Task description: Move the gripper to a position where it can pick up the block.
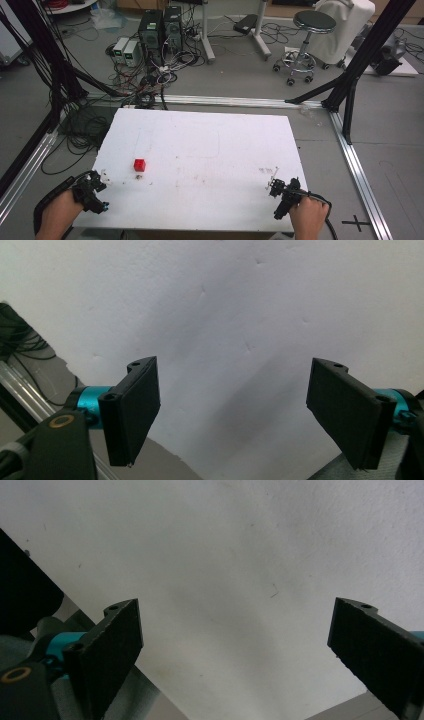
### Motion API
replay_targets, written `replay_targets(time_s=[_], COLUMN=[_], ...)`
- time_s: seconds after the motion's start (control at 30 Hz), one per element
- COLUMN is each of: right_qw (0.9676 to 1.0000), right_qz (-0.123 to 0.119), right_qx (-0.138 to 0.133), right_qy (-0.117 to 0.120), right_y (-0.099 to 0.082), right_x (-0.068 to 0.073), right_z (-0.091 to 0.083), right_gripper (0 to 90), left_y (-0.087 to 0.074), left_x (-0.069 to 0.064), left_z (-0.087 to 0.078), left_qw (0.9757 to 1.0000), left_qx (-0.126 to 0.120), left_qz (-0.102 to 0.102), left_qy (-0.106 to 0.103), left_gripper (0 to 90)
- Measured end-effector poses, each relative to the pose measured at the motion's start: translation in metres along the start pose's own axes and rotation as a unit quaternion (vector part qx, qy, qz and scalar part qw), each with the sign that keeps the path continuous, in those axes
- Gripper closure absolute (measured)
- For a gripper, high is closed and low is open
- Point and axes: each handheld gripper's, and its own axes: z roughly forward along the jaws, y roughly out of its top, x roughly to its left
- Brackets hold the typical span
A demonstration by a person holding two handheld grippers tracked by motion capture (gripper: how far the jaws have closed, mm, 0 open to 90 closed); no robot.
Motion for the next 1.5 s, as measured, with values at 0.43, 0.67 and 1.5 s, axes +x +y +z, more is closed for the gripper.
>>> replay_targets(time_s=[0.43, 0.67, 1.5], right_qw=[1.0, 0.9999, 0.9996], right_qz=[0.004, 0.011, 0.015], right_qx=[-0.004, -0.01, -0.022], right_qy=[0.0, -0.002, 0.001], right_y=[-0.001, -0.004, -0.008], right_x=[-0.001, -0.003, -0.004], right_z=[0.001, -0.002, -0.005], right_gripper=[6.6, 6.6, 6.6], left_y=[0.003, 0.008, 0.035], left_x=[-0.005, -0.008, 0.011], left_z=[0.002, 0.004, -0.012], left_qw=[1.0, 0.9996, 0.9864], left_qx=[0.001, -0.005, 0.022], left_qz=[0.008, 0.023, 0.159], left_qy=[-0.004, -0.015, -0.035], left_gripper=[21.7, 21.8, 21.9])
